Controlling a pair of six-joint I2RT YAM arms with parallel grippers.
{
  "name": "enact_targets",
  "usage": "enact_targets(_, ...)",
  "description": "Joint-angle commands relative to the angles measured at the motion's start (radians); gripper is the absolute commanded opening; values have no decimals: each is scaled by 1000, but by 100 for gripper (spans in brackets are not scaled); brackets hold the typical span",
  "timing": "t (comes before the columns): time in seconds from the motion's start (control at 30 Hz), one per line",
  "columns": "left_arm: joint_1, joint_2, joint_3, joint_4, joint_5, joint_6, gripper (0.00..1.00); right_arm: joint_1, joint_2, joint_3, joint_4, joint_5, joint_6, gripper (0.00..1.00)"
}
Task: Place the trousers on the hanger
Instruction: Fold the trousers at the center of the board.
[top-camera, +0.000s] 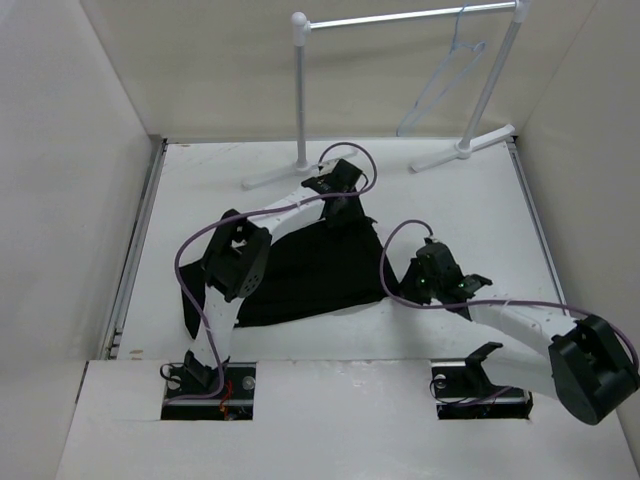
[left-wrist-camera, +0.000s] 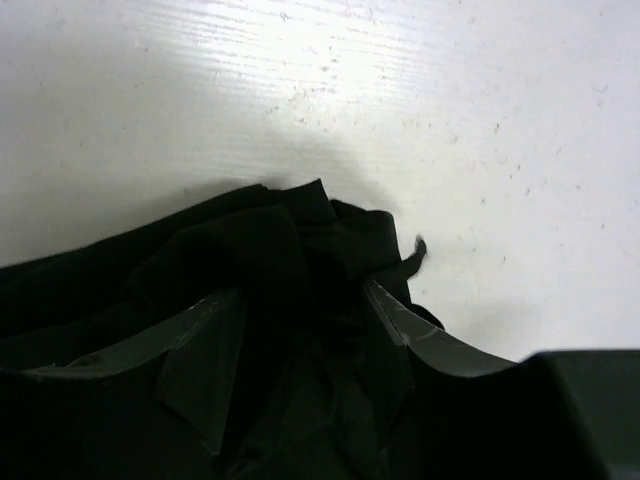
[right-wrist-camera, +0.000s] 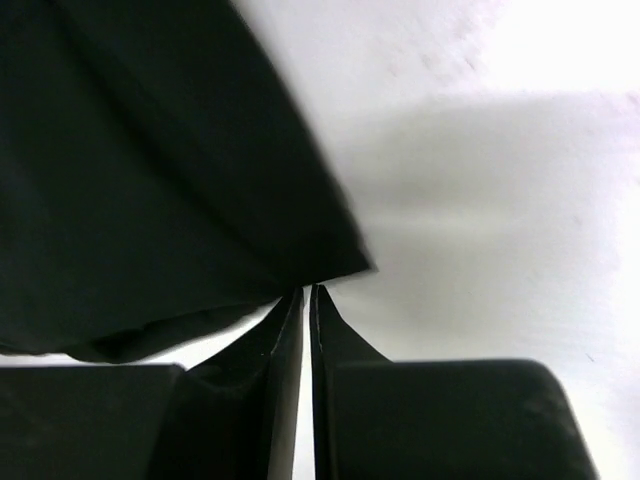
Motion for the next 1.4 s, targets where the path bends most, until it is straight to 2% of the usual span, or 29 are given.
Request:
enact_targets(0.0,-3,30,41,66,1,6,46,-7,-75,-54,-21,21,35,12)
enact_targets(0.1,-11,52,46,95,15,-2,46,-2,-135,-45,-75,33,64,14)
enact_targets(0.17,-20,36,47,105,27,-7,47,-2,-158,-17,-119,47,64,25)
enact_targets(0.23,-22,3,43,107,26,-7,50,-2,-202,25,-172,59,53,42)
enact_targets(0.3,-22,-54,27,109,20,-8,54,-7,-256,91,-234,61,20,47)
enact_targets(0.4,-23,-153,4,115,15,-11,63,-11,-282,176,-253,49,-19,44)
enact_targets(0.53,-19,-295,-66,125,10,-10,72,-8,-123,254,-135,-22,-53,21)
enact_targets(0.63,0,-443,-215,147,-16,-13,73,-8,28,244,53,-48,-27,16)
enact_targets(0.77,12,-690,-521,156,-66,-50,68,-19,153,170,164,-45,82,13)
enact_targets(0.83,21,-843,-702,139,-98,-91,61,-17,164,98,227,-51,131,13)
enact_targets(0.93,41,-1072,-949,75,-150,-175,56,-11,164,20,274,-56,187,13)
enact_targets(1.07,159,-1348,-1192,-81,-194,-286,53,27,158,-28,279,-43,222,17)
enact_targets(1.2,338,-1421,-1299,-122,-134,-263,53,38,98,-31,244,-40,240,22)
enact_targets(1.37,510,-1373,-1349,-40,-83,-185,54,39,-22,47,106,-33,214,39)
